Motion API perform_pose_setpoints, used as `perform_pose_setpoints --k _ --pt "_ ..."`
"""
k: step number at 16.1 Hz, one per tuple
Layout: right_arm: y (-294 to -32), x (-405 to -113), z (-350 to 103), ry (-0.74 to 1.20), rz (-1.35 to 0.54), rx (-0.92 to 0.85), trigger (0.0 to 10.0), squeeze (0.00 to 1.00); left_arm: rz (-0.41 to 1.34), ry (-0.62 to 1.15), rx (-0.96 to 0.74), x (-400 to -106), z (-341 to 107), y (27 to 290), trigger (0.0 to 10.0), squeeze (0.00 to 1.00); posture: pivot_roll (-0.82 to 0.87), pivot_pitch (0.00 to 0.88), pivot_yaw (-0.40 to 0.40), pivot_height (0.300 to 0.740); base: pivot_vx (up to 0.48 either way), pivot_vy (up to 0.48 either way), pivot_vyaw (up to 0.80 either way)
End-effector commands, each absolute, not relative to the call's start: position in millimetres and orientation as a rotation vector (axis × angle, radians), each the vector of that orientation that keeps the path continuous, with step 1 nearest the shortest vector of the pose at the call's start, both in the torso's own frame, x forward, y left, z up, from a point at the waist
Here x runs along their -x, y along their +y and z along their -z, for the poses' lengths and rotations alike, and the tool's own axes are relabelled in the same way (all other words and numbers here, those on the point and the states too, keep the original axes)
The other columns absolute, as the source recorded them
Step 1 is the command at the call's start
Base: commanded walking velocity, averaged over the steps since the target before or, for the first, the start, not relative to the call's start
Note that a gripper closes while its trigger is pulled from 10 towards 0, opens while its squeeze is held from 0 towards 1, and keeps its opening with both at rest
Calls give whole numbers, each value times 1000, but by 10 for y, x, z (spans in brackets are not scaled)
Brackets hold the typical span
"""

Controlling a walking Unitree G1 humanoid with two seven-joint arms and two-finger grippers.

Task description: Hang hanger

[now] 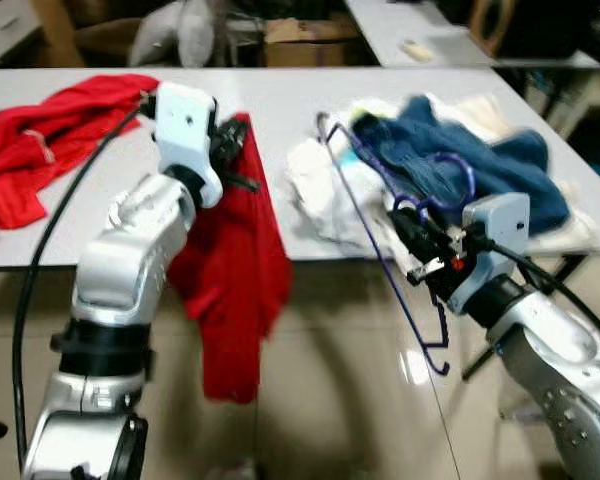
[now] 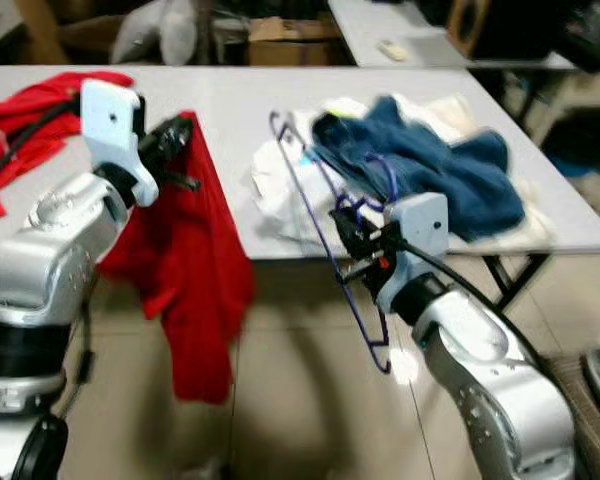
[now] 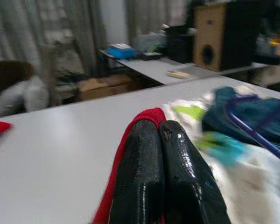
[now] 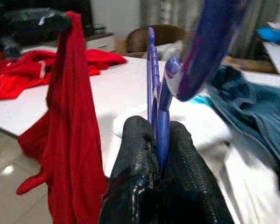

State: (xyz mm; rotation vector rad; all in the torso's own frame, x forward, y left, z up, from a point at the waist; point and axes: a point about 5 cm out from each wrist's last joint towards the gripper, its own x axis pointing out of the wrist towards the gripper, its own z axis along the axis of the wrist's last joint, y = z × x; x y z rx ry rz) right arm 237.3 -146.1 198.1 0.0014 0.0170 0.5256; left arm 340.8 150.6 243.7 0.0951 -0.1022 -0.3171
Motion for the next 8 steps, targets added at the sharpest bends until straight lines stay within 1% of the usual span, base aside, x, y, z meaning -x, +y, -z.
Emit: perform_pose_setpoints --k 1,6,8 --pt "-1432 -2346 -2038 2 -565 12 10000 0 289 -137 -103 -3443 -2527 1567 10000 0 -5 17 0 740 307 0 0" --pt "-1426 -2300 -2091 -6 -657 25 10000 0 237 -178 -125 -3549 -2658 1670 10000 0 -3 0 -13 740 309 0 0" --pt "-1418 -2293 -2116 -20 -686 82 10000 0 218 -199 -132 -3626 -2747 1718 10000 0 -2 0 -10 740 307 0 0"
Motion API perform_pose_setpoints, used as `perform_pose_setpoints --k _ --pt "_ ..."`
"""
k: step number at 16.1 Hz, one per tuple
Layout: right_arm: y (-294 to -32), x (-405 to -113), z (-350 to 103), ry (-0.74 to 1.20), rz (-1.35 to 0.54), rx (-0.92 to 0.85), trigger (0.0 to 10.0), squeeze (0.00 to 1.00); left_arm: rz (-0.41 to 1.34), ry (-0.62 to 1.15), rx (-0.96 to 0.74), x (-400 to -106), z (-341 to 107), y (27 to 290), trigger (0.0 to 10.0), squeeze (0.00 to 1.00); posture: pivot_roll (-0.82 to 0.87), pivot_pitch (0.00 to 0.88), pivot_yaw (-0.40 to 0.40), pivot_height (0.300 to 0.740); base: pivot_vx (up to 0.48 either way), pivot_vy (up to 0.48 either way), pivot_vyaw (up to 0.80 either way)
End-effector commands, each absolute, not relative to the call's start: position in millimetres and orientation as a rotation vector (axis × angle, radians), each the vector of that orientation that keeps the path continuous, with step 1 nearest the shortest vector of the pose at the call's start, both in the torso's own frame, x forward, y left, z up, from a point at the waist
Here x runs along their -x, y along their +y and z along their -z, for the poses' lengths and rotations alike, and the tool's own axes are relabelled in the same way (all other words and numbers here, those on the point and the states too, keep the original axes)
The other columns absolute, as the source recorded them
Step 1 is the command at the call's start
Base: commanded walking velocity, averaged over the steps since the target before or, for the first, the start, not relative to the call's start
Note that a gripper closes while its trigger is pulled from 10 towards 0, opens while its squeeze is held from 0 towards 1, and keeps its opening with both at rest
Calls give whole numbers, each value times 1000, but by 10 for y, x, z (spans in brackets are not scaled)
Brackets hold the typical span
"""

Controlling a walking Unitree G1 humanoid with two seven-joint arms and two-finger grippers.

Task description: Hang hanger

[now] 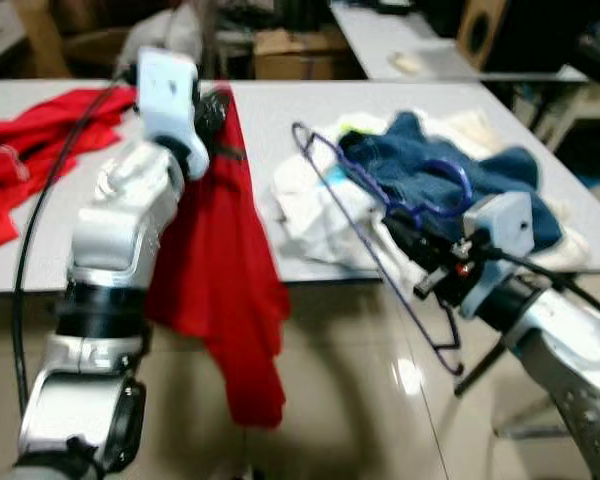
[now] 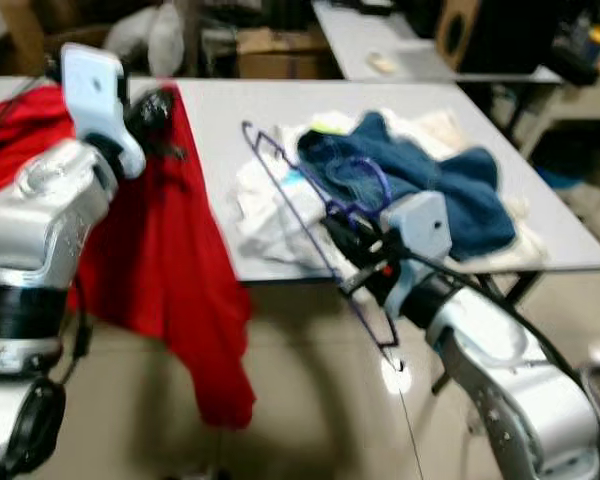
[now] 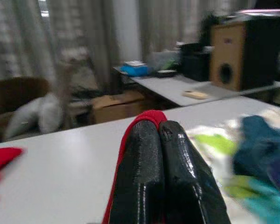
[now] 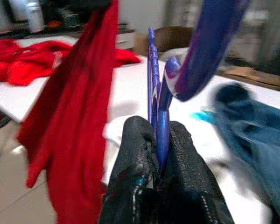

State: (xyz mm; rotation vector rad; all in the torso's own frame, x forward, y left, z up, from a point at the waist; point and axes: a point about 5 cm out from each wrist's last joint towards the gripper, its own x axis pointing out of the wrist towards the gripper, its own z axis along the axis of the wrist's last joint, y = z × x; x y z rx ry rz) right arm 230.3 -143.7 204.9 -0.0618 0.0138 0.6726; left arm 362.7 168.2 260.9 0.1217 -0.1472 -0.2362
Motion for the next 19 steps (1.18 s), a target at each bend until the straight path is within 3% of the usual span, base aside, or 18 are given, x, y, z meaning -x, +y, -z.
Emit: perform_pose_setpoints --k 1,5,11,15,19 --pt "-1422 -2299 -2122 -25 -685 97 10000 0 232 -198 -143 -3659 -2769 1708 10000 0 -4 0 -4 740 304 0 0" --pt "-1434 -2292 -2080 -8 -662 110 10000 0 263 -188 -151 -3696 -2724 1650 10000 0 -11 0 5 740 307 0 738" --pt "-1443 -2310 -2084 -16 -681 117 10000 0 264 -210 -171 -3819 -2812 1686 10000 0 -5 0 -2 740 308 0 0" --pt "-1427 -2325 -2098 -7 -730 104 10000 0 332 -240 -159 -3921 -2928 1529 10000 0 -6 0 -12 740 309 0 -200" --pt "-1449 -2204 -2145 39 -905 115 10000 0 416 -259 -200 -4024 -3018 1352 10000 0 -2 0 -19 740 308 0 -200"
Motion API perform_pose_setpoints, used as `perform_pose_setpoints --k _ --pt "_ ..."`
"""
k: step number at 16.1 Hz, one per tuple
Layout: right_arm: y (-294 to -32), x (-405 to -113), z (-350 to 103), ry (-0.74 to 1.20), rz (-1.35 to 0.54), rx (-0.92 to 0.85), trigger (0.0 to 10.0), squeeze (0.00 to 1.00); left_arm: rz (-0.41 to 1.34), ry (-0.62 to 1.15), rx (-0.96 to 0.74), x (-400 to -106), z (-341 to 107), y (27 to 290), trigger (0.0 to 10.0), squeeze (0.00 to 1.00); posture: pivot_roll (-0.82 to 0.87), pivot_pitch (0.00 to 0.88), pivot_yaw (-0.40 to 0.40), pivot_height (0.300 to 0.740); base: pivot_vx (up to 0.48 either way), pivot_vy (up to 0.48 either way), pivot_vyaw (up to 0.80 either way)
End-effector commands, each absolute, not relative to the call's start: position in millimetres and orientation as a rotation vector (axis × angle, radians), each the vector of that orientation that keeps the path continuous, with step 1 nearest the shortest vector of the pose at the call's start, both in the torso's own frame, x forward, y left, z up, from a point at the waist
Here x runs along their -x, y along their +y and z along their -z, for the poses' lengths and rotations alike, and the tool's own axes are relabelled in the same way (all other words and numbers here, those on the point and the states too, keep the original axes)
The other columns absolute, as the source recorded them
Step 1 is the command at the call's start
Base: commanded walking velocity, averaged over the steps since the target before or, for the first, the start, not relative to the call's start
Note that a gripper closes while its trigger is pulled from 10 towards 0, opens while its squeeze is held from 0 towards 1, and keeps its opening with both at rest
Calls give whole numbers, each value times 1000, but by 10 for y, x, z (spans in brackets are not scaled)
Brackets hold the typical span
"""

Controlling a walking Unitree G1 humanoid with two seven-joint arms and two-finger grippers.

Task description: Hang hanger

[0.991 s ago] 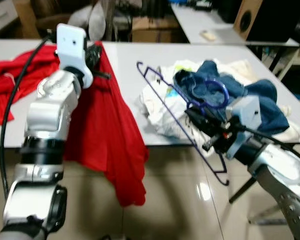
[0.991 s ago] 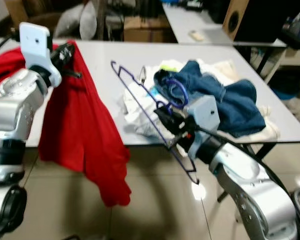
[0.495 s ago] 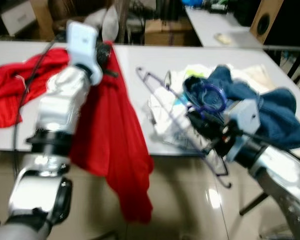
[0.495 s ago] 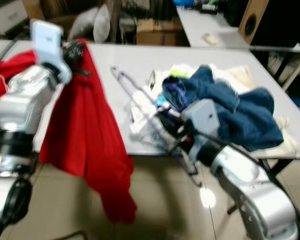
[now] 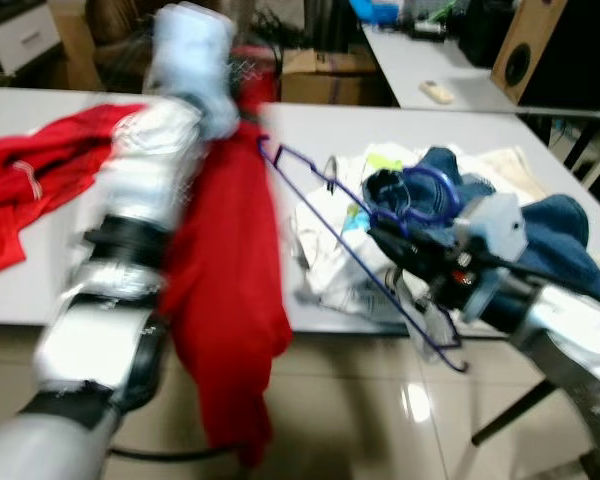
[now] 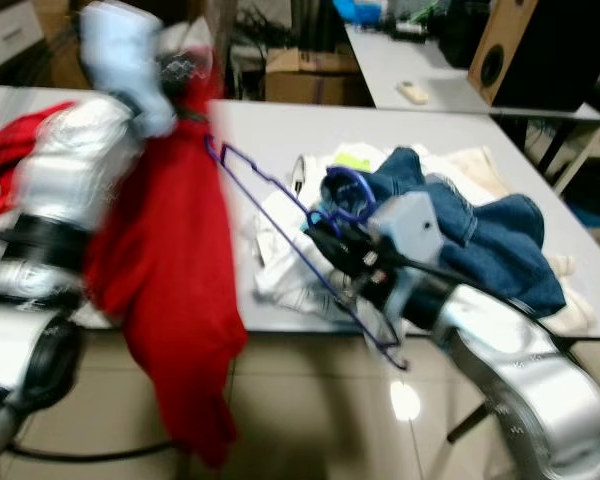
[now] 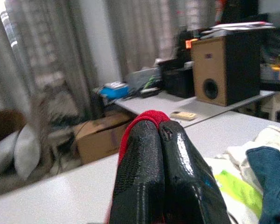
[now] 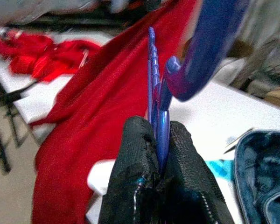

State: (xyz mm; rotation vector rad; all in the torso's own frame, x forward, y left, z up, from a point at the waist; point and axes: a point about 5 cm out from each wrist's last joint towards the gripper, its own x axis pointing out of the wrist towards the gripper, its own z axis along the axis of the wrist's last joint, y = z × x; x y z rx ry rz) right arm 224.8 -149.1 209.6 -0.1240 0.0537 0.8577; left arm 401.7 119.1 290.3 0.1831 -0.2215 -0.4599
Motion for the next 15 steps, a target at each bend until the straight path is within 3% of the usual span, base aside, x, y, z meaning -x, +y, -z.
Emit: perform_pose_setpoints --k 1,7,11,15 --pt "-1457 -2176 -2143 59 -943 125 10000 0 423 -261 -213 -4047 -3040 1334 10000 0 -3 0 -17 740 307 0 0" --pt "-1425 -2248 -2072 144 -1017 239 10000 0 518 -342 -180 -4072 -3337 1143 10000 0 -11 0 -4 740 308 0 0" --pt "-1178 -2629 -2204 87 -1060 318 10000 0 592 -410 -156 -3990 -3543 1146 10000 0 4 0 -16 740 307 0 0" --pt "-1257 -3349 -2525 13 -844 548 10000 0 646 -472 -123 -3856 -3833 1149 10000 0 11 0 -24 740 208 0 0"
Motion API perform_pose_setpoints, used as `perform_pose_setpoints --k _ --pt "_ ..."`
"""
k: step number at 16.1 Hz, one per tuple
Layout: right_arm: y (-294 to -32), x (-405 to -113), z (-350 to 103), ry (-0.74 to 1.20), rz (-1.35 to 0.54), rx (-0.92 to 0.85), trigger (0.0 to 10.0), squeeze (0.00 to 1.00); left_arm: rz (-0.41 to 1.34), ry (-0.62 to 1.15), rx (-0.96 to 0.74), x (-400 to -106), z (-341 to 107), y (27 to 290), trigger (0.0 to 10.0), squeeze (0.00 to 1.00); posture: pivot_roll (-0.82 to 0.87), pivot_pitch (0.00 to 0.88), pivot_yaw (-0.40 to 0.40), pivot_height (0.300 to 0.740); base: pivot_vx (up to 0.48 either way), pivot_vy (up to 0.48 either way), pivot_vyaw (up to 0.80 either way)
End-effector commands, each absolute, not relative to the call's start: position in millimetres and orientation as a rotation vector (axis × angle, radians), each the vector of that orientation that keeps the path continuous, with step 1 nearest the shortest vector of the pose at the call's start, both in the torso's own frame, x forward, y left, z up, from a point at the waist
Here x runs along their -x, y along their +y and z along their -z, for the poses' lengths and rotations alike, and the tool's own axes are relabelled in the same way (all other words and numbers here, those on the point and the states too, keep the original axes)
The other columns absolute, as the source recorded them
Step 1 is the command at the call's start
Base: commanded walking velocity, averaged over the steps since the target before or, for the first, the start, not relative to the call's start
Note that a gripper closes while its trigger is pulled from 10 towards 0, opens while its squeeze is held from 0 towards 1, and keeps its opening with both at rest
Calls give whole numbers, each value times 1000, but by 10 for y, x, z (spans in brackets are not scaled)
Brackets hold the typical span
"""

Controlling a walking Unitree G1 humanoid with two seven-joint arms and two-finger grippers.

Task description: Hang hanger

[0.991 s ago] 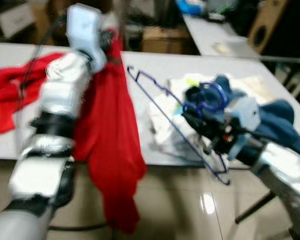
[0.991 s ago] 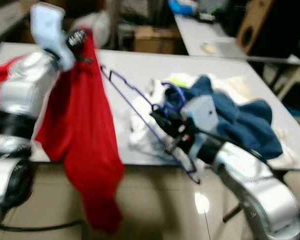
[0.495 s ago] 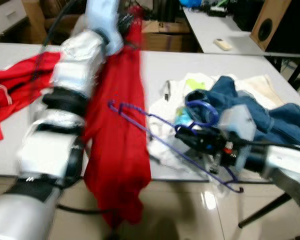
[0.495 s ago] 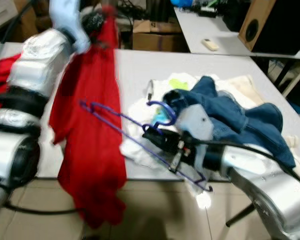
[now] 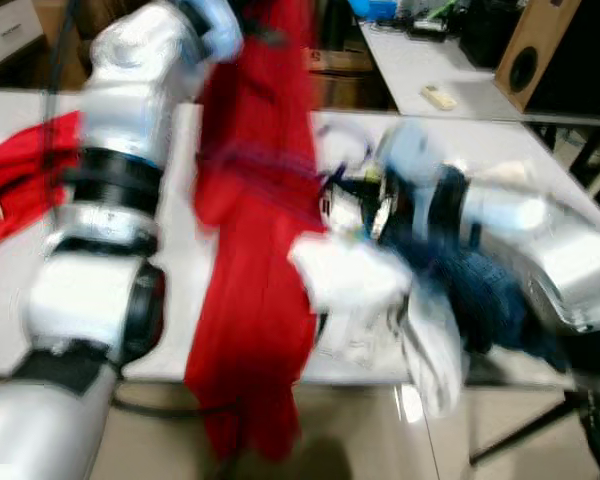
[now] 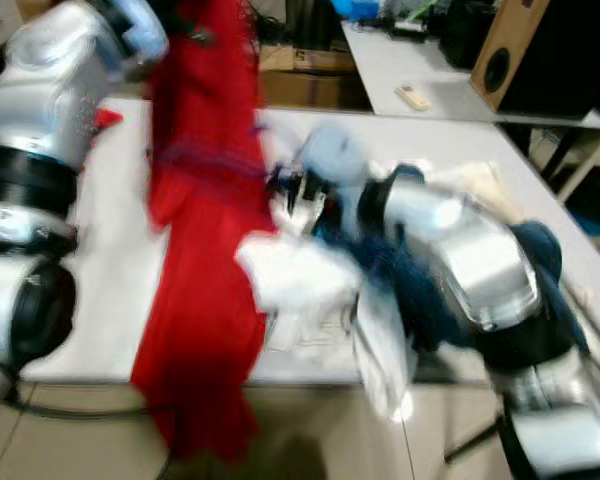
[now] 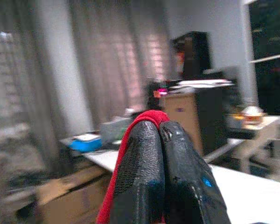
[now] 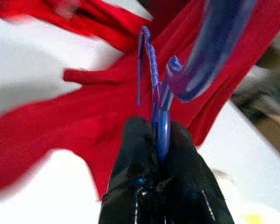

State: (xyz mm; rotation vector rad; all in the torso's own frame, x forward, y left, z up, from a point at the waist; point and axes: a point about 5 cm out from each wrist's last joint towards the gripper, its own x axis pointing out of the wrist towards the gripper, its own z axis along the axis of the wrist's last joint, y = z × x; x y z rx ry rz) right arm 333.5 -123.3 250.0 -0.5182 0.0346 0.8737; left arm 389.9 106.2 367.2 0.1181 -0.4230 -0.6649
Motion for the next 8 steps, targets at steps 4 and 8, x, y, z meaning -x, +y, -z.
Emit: perform_pose_setpoints --k 4,8 --pt "-1616 -3778 -3587 -439 -330 628 10000 0 637 -710 13 -3620 -4338 1337 10000 0 18 0 -34 740 0 0 0" --pt "-1685 -3800 -3829 -568 -411 554 10000 0 628 -831 74 -3401 -4492 1528 10000 0 25 0 -39 740 0 0 0"
